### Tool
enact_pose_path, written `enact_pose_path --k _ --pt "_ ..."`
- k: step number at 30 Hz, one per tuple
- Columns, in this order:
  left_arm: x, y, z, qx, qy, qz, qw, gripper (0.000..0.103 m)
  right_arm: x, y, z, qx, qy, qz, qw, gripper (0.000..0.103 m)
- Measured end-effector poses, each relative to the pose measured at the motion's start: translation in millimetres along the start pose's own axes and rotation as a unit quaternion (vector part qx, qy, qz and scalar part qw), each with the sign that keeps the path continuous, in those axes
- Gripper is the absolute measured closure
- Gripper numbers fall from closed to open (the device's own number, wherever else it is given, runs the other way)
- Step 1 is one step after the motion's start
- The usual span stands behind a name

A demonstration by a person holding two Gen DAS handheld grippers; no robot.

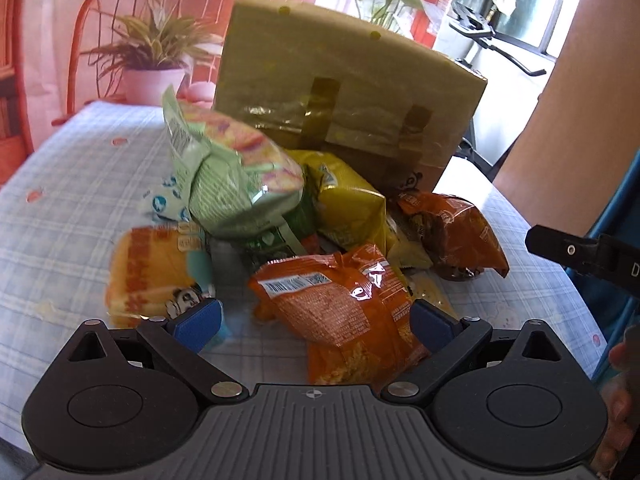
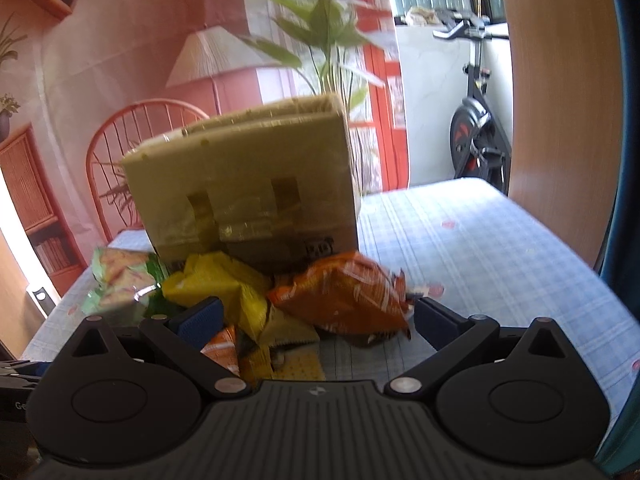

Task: Organize snacks
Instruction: 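Lower the left tool onto the orange chip bag while the right tool approaches another orange bag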

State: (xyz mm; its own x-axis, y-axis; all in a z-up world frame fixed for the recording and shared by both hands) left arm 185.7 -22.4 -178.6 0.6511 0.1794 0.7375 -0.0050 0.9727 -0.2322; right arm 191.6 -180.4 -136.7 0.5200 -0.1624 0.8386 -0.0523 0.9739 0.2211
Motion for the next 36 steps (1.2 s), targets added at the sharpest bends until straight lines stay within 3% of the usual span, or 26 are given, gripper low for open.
enact_pose_path --k 17,32,36 --pt "-8 -5 -36 -0.063 0.014 0.057 0.9963 0.005 -11 -18 -30 0.009 0.028 -0.019 0.999 0.0" --pt "-16 -6 -54 -0.076 0.041 0.069 0.9939 0.008 -25 -21 -44 0.014 0.052 -0.031 0.998 0.0" --pt "-19 -6 -63 -0.079 0.056 0.078 0.9923 0.014 -25 -23 -46 0.012 0.053 -0.033 0.998 0.0"
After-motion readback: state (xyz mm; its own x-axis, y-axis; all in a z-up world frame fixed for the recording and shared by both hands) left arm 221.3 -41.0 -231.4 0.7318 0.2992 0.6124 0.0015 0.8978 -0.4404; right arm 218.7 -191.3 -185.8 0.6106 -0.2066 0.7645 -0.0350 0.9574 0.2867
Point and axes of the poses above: each gripper's, at about its wrist camera, not at the fingertips, and z roughly against the way its jaws point, y to its left, x to its top, the point moved 4 cm from there along -z, roughly the way its jaws point, and after that the axes turned 2 degrees about -y, right-handed, at the moved point
